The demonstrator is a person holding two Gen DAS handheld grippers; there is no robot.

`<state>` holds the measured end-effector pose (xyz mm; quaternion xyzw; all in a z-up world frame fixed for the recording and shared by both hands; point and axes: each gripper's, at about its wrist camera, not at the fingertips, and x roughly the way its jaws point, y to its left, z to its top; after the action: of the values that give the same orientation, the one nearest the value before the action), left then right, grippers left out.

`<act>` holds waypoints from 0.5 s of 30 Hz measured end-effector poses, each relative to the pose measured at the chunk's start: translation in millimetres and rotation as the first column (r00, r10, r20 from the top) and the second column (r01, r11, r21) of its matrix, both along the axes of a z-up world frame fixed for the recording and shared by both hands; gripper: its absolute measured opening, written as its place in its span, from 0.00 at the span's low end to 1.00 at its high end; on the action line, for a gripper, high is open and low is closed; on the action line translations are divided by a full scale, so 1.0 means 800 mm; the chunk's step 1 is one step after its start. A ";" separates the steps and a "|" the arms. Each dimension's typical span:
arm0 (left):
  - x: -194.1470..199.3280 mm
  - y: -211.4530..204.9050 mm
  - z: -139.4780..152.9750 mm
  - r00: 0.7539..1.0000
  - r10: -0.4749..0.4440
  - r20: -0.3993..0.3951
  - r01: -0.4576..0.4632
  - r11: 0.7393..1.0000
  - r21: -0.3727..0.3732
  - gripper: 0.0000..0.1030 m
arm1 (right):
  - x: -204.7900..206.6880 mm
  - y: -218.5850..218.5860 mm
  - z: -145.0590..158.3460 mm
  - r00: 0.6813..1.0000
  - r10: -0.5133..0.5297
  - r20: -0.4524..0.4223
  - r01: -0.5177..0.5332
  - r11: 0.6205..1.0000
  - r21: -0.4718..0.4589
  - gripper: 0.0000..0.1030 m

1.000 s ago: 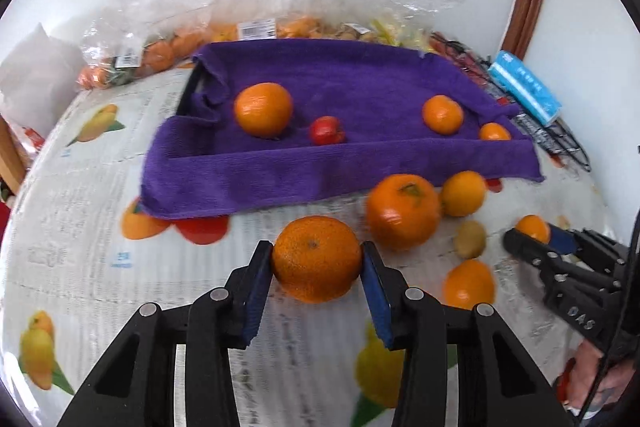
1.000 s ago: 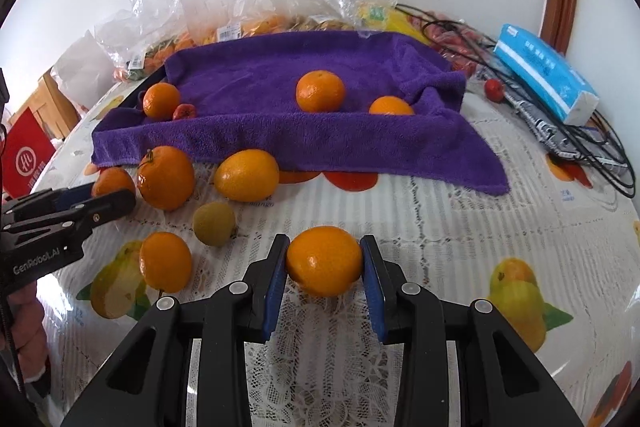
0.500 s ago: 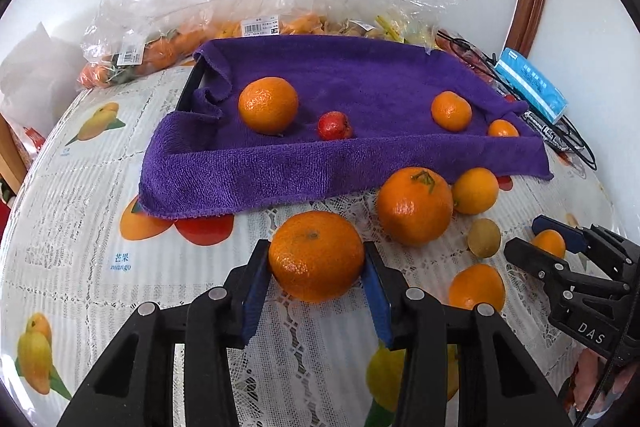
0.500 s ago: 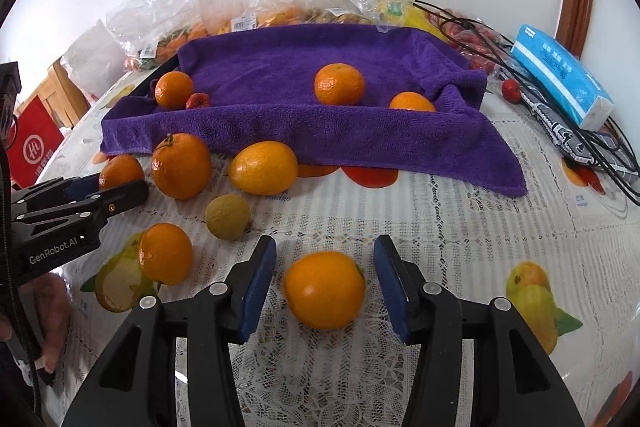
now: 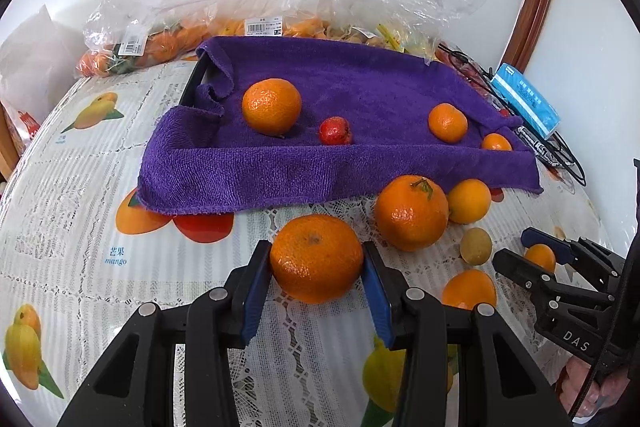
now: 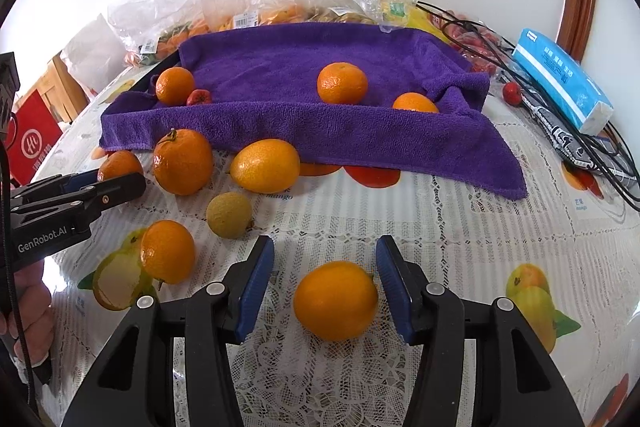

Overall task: Organize fruits
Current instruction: 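Lift both held oranges and carry them toward the purple towel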

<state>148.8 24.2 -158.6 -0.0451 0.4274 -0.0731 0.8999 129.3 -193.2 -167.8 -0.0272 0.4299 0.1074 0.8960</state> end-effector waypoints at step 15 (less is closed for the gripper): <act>-0.006 0.003 0.009 0.999 -0.006 0.043 0.007 1.000 -0.028 0.40 | 0.000 -0.011 0.002 0.999 -0.047 0.005 0.047 0.999 0.027 0.34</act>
<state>144.1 26.8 -151.7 -0.0546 0.4070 -0.0831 0.9080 128.9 -202.3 -166.6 -0.0055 0.4267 0.0920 0.8997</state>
